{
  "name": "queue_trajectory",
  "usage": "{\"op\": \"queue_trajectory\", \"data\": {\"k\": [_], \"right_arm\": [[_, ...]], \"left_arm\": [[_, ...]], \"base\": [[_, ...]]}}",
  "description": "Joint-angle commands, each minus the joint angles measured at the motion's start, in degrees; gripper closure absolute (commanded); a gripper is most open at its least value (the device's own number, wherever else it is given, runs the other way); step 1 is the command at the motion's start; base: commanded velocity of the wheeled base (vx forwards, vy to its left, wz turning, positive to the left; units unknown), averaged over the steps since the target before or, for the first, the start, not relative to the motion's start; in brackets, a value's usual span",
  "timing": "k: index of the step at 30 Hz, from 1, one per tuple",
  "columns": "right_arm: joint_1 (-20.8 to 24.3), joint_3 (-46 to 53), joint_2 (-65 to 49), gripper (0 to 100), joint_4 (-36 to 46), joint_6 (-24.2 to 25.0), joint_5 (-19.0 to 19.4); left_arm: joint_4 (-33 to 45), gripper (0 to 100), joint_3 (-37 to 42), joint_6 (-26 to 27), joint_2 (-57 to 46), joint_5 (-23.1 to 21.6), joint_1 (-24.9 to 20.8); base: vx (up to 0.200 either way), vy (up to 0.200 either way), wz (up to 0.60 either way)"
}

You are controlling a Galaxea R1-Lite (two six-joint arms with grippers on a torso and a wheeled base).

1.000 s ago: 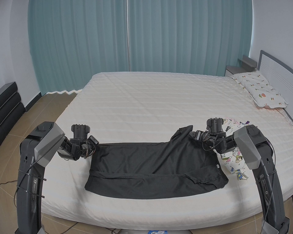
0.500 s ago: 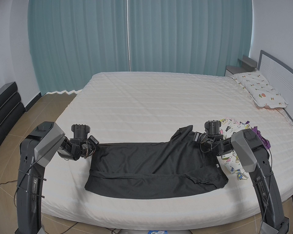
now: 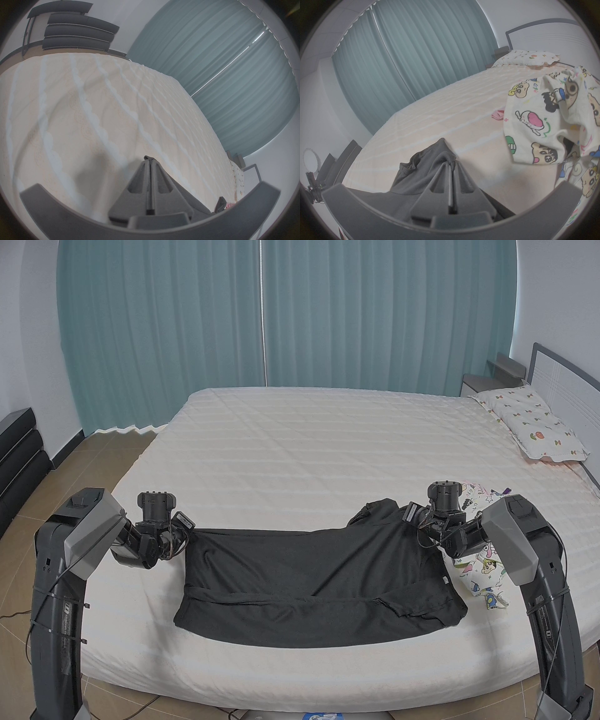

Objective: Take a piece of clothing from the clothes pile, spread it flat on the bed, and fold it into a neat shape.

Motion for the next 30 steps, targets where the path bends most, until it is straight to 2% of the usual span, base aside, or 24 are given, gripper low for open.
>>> {"op": "queue_trajectory", "data": {"k": [1,4,6,11,23,30], "right_arm": [[-1.3,6.1,-3.5,100,-3.5,0.3,0.8],[-1.9,11.0,-5.5,100,-6.9,1.3,4.6],[-2.4,11.6,-5.8,100,-7.5,1.7,5.5],[-2.2,12.2,-6.0,100,-9.9,6.3,5.5],[-2.1,18.7,-6.2,100,-23.9,7.1,5.5],[-0.4,18.2,-3.6,100,-24.6,7.0,5.4]], "left_arm": [[-0.2,100,1.7,0.1,-1.3,0.0,0.4],[-0.3,100,1.9,0.3,-1.4,0.0,0.4],[-0.3,100,1.9,0.3,-1.5,0.0,0.4],[-0.3,100,2.5,0.4,-2.3,0.0,0.4],[-0.3,100,4.1,0.4,-4.6,-0.6,0.8],[-0.3,100,4.2,0.1,-4.8,-0.5,1.0]], "base": [[0.0,0.0,0.0],[0.0,0.0,0.0],[0.0,0.0,0.0],[0.0,0.0,0.0],[0.0,0.0,0.0],[0.0,0.0,0.0]]}}
